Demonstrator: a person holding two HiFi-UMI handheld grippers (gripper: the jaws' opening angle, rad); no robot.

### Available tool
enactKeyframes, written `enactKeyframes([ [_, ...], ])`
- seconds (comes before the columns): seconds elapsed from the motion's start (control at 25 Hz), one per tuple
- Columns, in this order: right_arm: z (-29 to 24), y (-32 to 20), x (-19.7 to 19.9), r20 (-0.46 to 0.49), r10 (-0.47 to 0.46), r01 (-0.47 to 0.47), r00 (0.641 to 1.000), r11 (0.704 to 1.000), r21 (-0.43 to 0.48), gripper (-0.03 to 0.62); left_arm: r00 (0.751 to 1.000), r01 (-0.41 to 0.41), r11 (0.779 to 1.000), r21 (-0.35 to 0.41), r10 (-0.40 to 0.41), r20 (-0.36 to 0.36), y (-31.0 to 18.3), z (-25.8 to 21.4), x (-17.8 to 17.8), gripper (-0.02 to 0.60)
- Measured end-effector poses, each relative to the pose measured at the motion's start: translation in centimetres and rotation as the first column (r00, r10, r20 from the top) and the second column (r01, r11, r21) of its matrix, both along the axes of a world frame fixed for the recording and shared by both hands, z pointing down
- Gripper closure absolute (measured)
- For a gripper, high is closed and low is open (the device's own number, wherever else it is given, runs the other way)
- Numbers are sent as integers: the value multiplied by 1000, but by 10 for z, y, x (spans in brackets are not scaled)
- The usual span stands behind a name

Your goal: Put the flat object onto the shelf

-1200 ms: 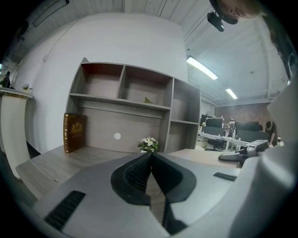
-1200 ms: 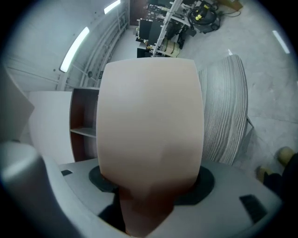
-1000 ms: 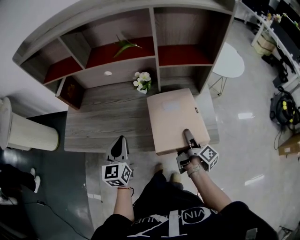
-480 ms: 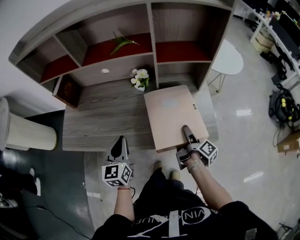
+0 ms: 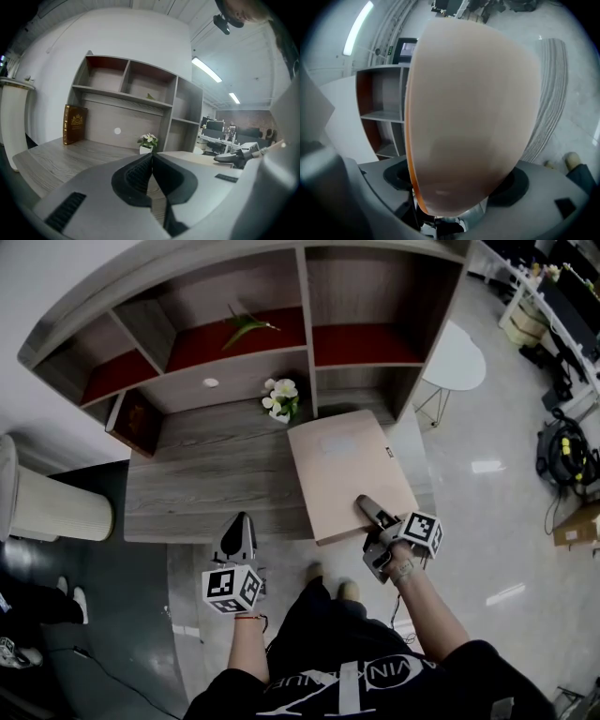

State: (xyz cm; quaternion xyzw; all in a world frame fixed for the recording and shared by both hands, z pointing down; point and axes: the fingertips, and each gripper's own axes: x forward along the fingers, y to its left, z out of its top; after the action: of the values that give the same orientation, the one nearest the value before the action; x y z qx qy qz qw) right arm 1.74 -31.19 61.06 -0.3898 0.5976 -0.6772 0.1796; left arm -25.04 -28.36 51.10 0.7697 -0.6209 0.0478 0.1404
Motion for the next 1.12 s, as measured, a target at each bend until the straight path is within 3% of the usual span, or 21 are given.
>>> enactKeyframes([
  [0.24, -16, 16, -21, -61, -214, 219, 975, 972, 87, 126, 1000, -15, 1000, -5, 14, -17, -3, 2, 5, 577],
  [0.52, -32, 35, -34, -156, -416, 441, 896, 878, 188, 57, 999, -14, 1000, -13, 14, -41, 0, 5, 6, 577],
  [0.76, -22, 50, -37, -274, -520, 574, 809, 799, 180, 43, 998, -5, 1000, -16, 4, -63, 2, 6, 2, 577],
  [0.84, -13, 54, -35, -308, -521, 582, 796, 799, 152, 64, 998, -3, 1000, -17, 2, -67, 2, 6, 1, 576],
  [1.12, 19, 72, -30, -316, -504, 543, 804, 838, 45, 131, 997, -3, 1000, -21, 1, -71, 4, 9, 1, 577],
])
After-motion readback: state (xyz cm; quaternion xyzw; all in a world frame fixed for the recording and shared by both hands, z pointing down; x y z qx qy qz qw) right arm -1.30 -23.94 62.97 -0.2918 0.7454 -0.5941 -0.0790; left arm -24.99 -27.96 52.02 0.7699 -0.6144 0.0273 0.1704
